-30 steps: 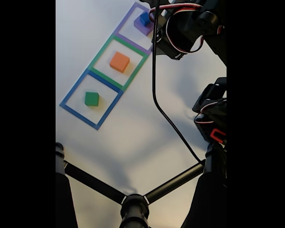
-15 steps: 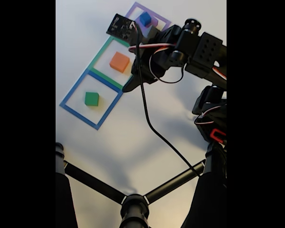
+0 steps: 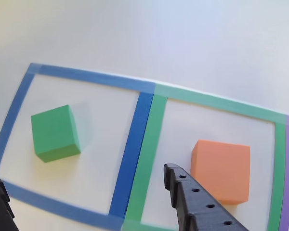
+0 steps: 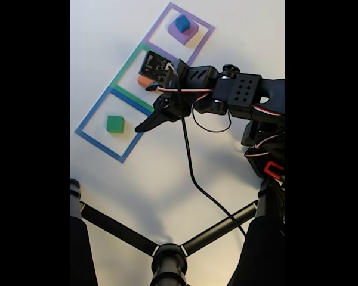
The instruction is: Tower of hanoi
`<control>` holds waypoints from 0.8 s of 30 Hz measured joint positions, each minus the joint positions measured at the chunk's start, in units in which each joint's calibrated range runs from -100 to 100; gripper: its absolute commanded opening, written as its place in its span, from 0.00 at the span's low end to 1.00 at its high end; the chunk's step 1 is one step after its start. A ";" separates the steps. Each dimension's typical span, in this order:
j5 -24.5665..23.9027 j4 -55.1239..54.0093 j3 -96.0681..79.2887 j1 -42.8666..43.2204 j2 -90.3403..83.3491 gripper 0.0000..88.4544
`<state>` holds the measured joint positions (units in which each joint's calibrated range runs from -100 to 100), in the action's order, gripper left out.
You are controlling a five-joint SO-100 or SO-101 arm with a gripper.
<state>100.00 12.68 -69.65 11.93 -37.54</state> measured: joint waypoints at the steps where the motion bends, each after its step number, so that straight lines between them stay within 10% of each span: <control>1: 0.00 -3.59 -0.95 -0.30 1.60 0.46; 24: -0.57 -55.26 -9.46 2.10 35.14 0.47</control>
<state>99.43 -42.58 -79.11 14.03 -2.40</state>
